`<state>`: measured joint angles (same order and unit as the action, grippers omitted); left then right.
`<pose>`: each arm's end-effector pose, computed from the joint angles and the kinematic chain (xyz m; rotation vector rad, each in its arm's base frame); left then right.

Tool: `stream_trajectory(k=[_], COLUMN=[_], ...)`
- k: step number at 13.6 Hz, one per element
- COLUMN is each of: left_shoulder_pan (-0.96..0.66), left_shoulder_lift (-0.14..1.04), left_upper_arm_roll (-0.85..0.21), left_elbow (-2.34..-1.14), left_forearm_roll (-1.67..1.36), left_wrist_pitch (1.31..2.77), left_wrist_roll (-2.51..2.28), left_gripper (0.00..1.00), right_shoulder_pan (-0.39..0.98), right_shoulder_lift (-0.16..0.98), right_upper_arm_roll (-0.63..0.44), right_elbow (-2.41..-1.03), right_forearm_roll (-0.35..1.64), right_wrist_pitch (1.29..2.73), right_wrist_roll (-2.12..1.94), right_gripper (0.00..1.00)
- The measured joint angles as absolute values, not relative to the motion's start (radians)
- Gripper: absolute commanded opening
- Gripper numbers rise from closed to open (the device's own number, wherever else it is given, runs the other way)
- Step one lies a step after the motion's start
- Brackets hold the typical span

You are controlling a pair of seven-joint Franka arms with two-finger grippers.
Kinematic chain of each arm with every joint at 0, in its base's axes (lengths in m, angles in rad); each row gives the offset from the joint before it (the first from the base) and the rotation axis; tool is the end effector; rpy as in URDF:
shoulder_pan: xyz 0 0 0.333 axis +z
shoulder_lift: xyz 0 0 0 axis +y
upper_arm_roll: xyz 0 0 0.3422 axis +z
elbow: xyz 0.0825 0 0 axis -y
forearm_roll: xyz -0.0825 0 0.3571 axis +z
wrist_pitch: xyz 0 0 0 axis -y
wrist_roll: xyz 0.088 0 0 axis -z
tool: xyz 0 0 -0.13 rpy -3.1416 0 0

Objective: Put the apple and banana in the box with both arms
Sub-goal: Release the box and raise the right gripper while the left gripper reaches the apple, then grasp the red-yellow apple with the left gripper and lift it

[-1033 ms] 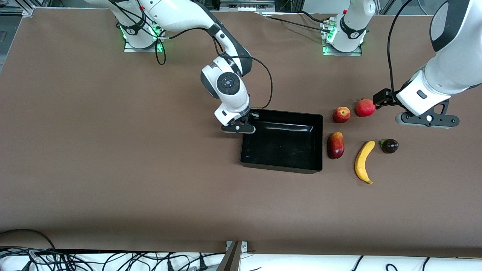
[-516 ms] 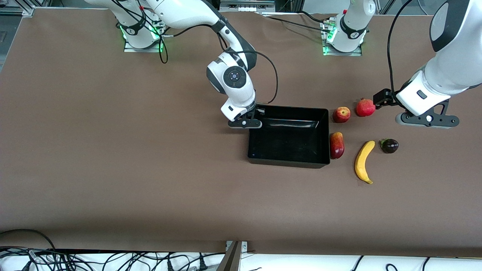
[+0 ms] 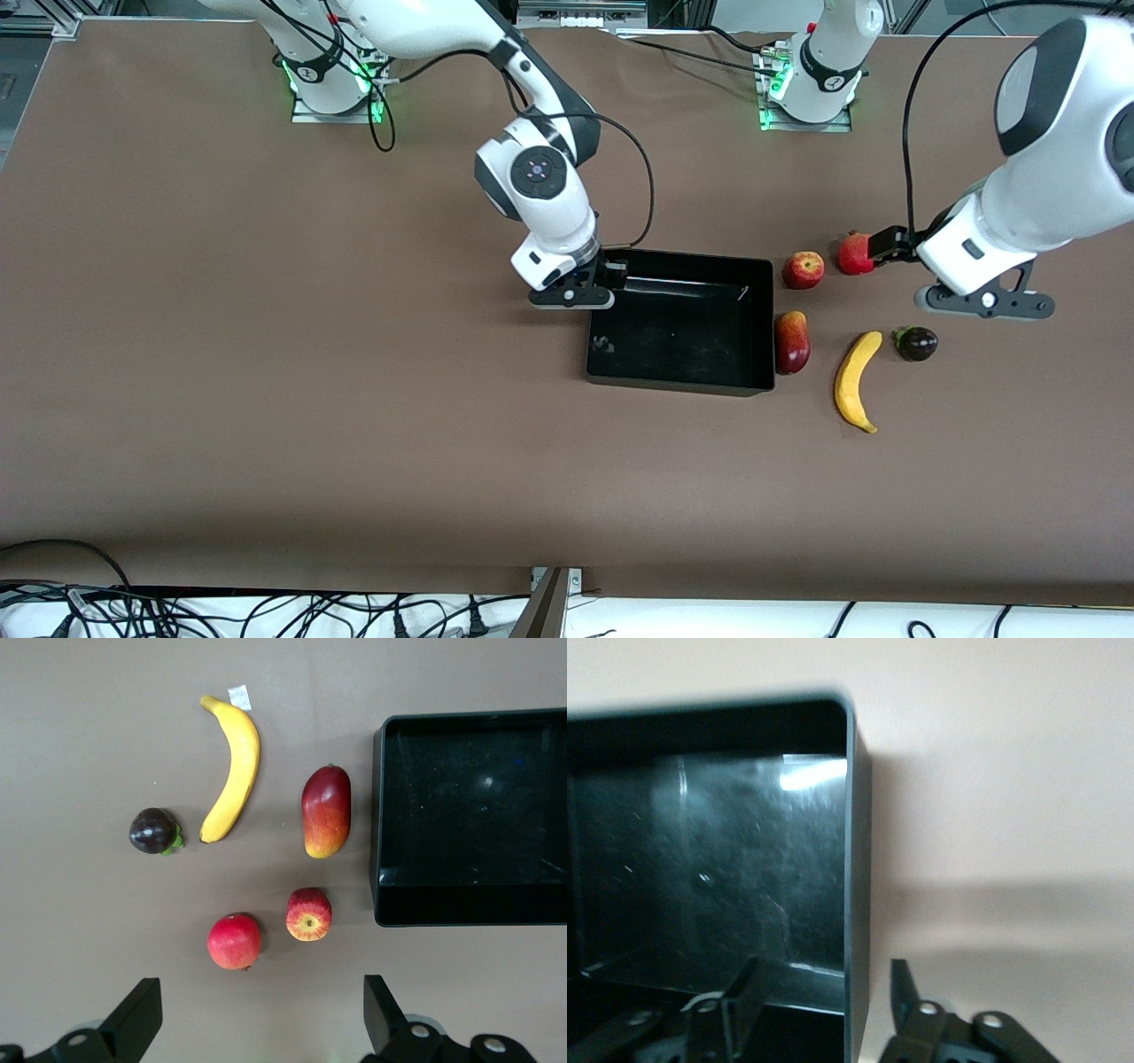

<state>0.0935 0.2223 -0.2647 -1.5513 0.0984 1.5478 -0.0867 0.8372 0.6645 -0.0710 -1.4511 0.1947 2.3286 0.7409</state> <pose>0.5738 -0.0717 0.5150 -3.0536 0.1423 0.3236 0.5194 0.5242 0.3297 -2.9077 0.1070 -0.1160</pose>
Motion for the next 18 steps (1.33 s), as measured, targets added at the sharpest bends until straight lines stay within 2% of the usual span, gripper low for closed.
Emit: stream_trajectory(k=[2,7,10,12,15,18], left_shoulder_pan=[0.094,0.103,0.098,0.106,0.126,0.130], left_shoulder_lift=[0.259,0.364,0.389,0.388,0.375,0.283], left_upper_arm_roll=[-0.265,-0.264,-0.265,-0.265,-0.264,-0.265], left_elbow=[-1.551,-1.552,-1.578,-1.617,-1.703,-1.944], left_forearm_roll=[0.098,0.098,0.098,0.098,0.067,0.061], left_wrist_pitch=[1.548,1.568,1.590,1.634,1.738,1.956], left_wrist_roll=[-0.081,-0.027,0.068,0.166,0.211,0.226], left_gripper=[1.00,1.00,1.00,1.00,1.00,1.00], right_shoulder_pan=[0.802,0.763,0.721,0.626,0.363,0.177], right_shoulder_lift=[0.570,0.321,0.190,0.087,-0.039,-0.077], right_upper_arm_roll=[-0.115,-0.352,-0.385,-0.339,-0.123,-0.005], right_elbow=[-1.438,-1.444,-1.504,-1.565,-1.625,-1.655], right_forearm_roll=[0.195,0.205,0.205,0.181,0.117,0.106], right_wrist_pitch=[2.188,1.789,1.657,1.602,1.539,1.532], right_wrist_roll=[0.634,0.300,0.257,0.243,0.213,0.086], right_gripper=[1.00,1.00,1.00,1.00,1.00,1.00])
